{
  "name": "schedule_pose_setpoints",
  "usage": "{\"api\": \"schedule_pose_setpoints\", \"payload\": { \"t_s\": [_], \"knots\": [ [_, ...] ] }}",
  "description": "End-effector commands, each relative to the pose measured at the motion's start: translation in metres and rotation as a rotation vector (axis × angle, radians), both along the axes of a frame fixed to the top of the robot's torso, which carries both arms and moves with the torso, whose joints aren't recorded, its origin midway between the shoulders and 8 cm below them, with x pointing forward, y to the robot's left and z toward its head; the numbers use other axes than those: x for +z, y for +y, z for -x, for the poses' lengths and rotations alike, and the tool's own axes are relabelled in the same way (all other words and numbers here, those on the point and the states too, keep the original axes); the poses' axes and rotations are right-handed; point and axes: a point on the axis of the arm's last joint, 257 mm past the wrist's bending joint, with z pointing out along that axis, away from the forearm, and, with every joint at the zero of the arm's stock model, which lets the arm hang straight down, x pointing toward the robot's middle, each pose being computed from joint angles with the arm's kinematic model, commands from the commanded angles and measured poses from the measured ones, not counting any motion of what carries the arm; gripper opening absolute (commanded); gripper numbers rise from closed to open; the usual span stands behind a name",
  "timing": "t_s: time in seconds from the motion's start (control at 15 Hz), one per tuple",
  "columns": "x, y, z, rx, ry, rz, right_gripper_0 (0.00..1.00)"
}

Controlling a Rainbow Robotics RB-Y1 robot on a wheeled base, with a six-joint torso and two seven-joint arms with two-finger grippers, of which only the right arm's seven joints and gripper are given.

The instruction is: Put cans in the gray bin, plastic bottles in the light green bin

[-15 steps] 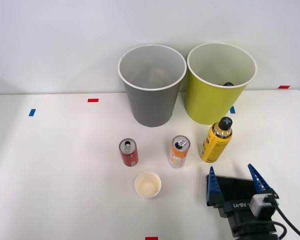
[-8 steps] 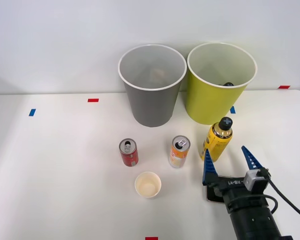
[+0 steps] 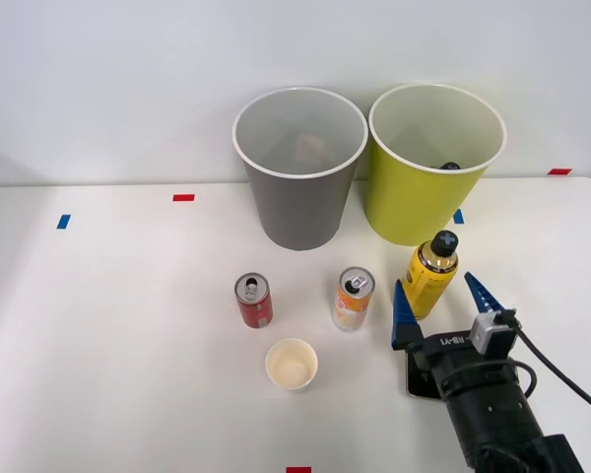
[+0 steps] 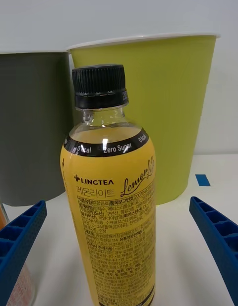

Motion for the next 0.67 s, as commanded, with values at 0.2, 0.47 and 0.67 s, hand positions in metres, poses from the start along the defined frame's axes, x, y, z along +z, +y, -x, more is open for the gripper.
{"api": "schedule_pose_setpoints", "payload": {
  "t_s": [0.2,0.47,0.67],
  "knots": [
    [0.005,0.001,-0.015,0.016,0.009,0.012,1.00],
    [0.013,0.005,-0.030,0.027,0.011,0.023,1.00],
    [0.017,0.003,-0.034,0.023,0.005,0.034,1.00]
  ]
}}
